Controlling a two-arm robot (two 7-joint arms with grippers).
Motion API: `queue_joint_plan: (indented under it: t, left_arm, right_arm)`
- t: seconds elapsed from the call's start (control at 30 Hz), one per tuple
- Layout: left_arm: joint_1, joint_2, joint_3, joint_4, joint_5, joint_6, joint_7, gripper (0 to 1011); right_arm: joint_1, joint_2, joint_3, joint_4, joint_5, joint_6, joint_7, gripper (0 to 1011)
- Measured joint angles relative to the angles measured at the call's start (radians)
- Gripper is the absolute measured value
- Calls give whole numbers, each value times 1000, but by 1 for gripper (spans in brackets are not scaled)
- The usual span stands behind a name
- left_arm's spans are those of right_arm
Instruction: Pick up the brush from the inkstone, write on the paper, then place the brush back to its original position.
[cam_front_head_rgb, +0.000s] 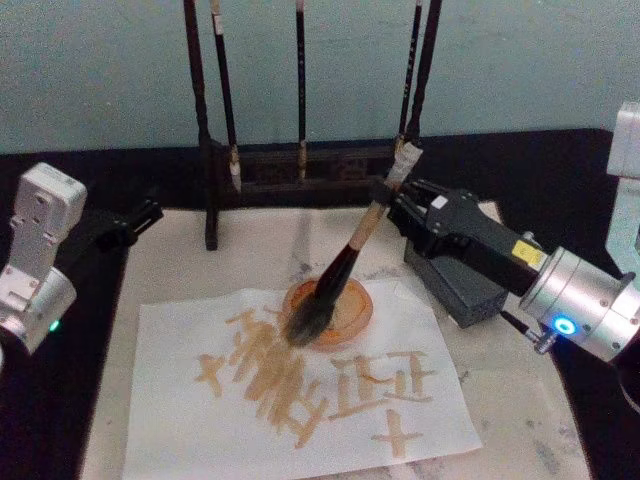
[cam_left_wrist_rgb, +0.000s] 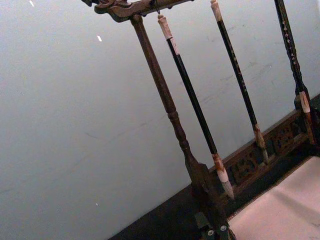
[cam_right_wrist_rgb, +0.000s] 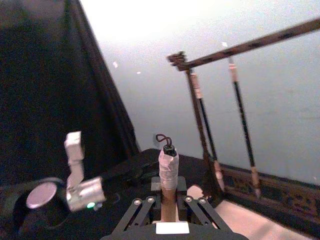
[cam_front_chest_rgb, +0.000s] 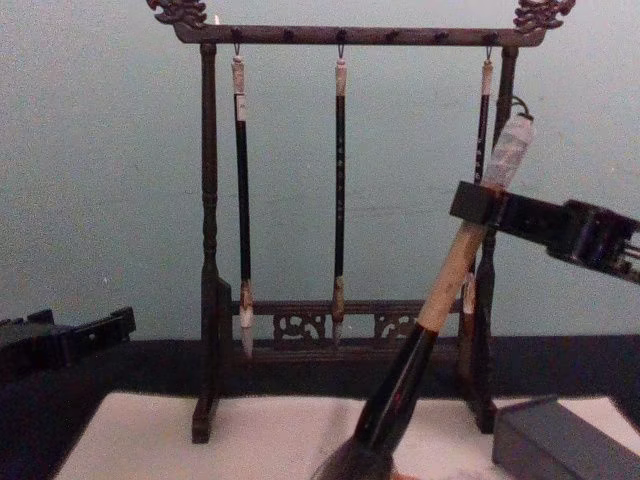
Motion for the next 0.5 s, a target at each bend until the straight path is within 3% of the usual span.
queue_joint_plan:
  t: [0.5]
  left_arm:
    - [0,0,0,0,0,0,0,1002]
  right_arm:
    - [60,-78,21,134,188,88,-119,178]
